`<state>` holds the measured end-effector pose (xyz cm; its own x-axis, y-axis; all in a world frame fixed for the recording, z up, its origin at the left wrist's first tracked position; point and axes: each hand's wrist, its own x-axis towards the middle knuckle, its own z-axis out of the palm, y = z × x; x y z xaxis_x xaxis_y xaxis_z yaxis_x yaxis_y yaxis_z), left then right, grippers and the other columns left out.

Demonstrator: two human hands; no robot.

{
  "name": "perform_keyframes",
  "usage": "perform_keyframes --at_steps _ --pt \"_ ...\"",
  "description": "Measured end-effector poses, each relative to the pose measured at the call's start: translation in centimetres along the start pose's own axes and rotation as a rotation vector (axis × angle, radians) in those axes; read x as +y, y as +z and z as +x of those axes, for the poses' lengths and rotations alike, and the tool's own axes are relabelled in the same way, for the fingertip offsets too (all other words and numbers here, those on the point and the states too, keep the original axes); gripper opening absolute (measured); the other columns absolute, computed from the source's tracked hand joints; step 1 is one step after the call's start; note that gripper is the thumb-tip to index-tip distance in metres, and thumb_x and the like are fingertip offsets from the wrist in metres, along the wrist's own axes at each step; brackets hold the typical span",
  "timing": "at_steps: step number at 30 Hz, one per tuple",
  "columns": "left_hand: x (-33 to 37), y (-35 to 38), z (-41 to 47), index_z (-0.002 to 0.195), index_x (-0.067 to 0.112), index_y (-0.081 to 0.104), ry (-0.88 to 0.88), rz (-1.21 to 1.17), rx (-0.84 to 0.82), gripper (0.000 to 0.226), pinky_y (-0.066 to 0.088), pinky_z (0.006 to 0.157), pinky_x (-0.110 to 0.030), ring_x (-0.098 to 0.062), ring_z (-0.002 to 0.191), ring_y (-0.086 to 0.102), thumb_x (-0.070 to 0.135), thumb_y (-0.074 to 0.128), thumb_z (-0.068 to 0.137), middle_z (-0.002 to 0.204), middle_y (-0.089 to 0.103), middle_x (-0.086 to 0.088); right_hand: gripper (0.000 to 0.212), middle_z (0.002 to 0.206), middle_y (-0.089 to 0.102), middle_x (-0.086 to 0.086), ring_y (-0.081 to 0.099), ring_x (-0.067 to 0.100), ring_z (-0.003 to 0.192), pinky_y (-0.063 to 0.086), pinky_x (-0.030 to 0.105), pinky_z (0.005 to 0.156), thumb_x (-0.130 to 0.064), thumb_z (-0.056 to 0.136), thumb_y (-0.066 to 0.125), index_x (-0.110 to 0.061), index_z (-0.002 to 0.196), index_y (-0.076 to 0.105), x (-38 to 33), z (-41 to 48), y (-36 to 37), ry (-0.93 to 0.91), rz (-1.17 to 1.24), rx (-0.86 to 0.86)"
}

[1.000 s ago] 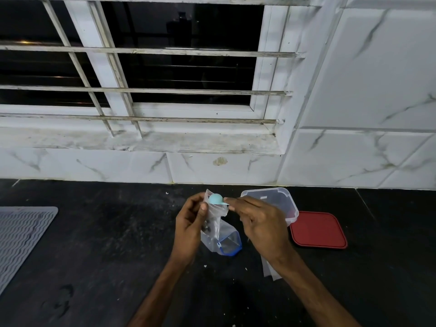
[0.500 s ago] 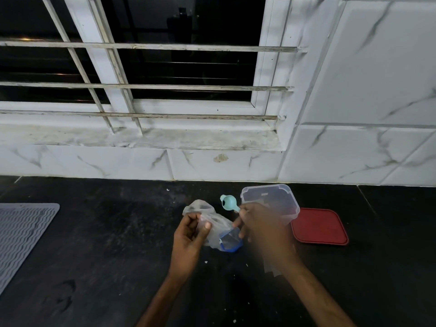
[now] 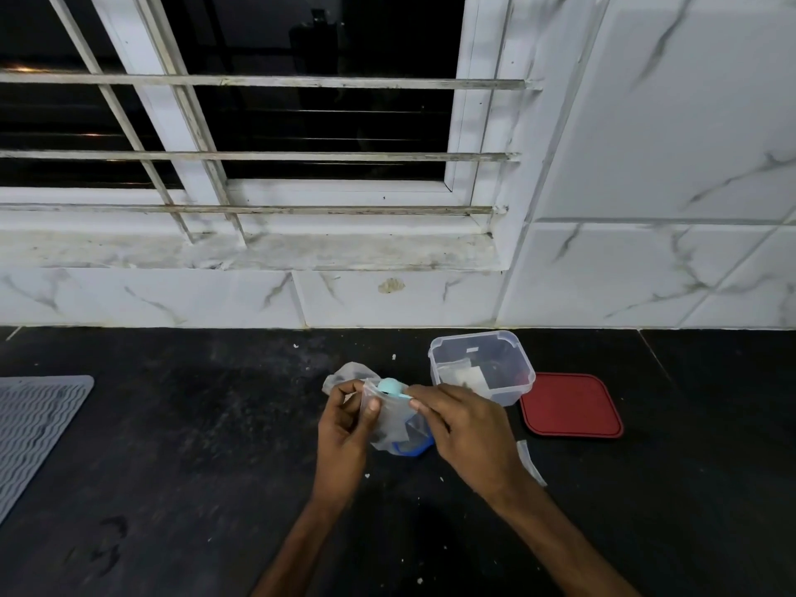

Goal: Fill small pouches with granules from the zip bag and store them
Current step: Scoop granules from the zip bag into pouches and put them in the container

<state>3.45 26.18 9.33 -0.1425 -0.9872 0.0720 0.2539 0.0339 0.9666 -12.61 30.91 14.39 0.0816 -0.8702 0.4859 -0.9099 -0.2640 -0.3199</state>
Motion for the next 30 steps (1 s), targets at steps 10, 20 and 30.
perform_keyframes --at_steps 10,20,30 --pt "0.6 0.2 0.4 0.12 -0.002 0.057 0.012 -0.024 0.058 0.027 0.058 0.087 -0.038 -0.028 0.104 0.068 0.001 0.054 0.094 0.11 0.07 -0.013 0.04 0.097 0.075 0.0 0.07 0.01 0.075 0.059 0.023 0.064 -0.023 0.071 0.076 -0.014 0.11 0.072 0.2 -0.8 1.0 -0.148 -0.154 0.113" --pt "0.7 0.1 0.9 0.121 0.005 0.063 0.011 -0.025 0.064 0.027 0.056 0.092 -0.039 -0.029 0.113 0.065 0.004 0.05 0.098 0.122 0.067 -0.014 0.027 0.105 0.07 -0.016 0.065 -0.005 0.086 0.055 0.012 0.073 -0.028 0.088 0.066 -0.024 0.113 0.07 -0.9 0.6 0.6 0.309 0.317 0.075" --pt "-1.2 -0.8 -2.1 0.104 0.001 0.068 -0.024 0.136 -0.054 0.021 0.056 0.09 -0.033 -0.024 0.103 0.069 -0.001 0.048 0.097 0.105 0.074 -0.011 0.015 0.081 0.073 0.01 0.062 0.016 0.061 0.046 0.016 0.05 -0.01 0.092 0.06 -0.015 0.104 0.068 0.1 -0.9 0.1 0.722 1.048 -0.035"
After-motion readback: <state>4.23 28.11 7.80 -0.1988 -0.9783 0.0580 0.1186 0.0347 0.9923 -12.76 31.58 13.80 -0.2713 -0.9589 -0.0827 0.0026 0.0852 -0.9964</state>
